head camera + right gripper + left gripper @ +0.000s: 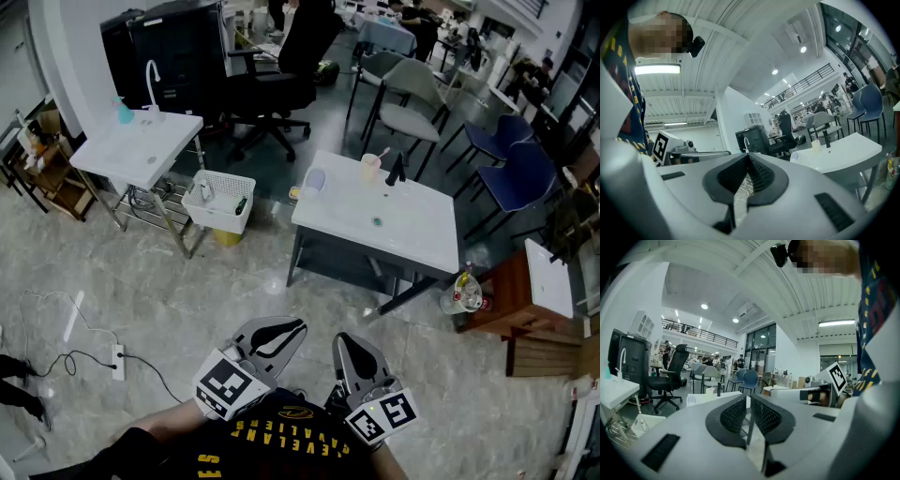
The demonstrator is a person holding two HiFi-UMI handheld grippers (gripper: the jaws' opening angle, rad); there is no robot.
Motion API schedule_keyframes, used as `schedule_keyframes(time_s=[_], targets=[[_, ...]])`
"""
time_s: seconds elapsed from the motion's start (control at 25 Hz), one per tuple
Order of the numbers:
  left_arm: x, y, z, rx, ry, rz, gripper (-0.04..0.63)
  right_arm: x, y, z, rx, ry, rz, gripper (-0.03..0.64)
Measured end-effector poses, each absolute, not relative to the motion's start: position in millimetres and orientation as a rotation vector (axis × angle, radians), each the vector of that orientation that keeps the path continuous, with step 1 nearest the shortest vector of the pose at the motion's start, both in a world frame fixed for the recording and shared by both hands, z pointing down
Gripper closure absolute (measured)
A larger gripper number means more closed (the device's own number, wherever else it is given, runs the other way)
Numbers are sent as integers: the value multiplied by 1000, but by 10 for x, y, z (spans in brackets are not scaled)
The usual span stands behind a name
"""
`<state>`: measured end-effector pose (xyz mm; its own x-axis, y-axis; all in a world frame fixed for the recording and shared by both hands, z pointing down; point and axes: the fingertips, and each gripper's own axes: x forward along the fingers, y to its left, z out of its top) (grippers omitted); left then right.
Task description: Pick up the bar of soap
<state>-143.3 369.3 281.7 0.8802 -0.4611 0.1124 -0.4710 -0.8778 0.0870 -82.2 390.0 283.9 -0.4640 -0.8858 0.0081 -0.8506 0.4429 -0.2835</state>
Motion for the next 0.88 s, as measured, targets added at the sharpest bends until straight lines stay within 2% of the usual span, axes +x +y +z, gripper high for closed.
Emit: schedule_keyframes(time_s=[0.88], targets=[[-980, 3985, 3119, 2823, -810, 173, 576, -275, 4255, 3088, -1538, 2556, -440, 609]])
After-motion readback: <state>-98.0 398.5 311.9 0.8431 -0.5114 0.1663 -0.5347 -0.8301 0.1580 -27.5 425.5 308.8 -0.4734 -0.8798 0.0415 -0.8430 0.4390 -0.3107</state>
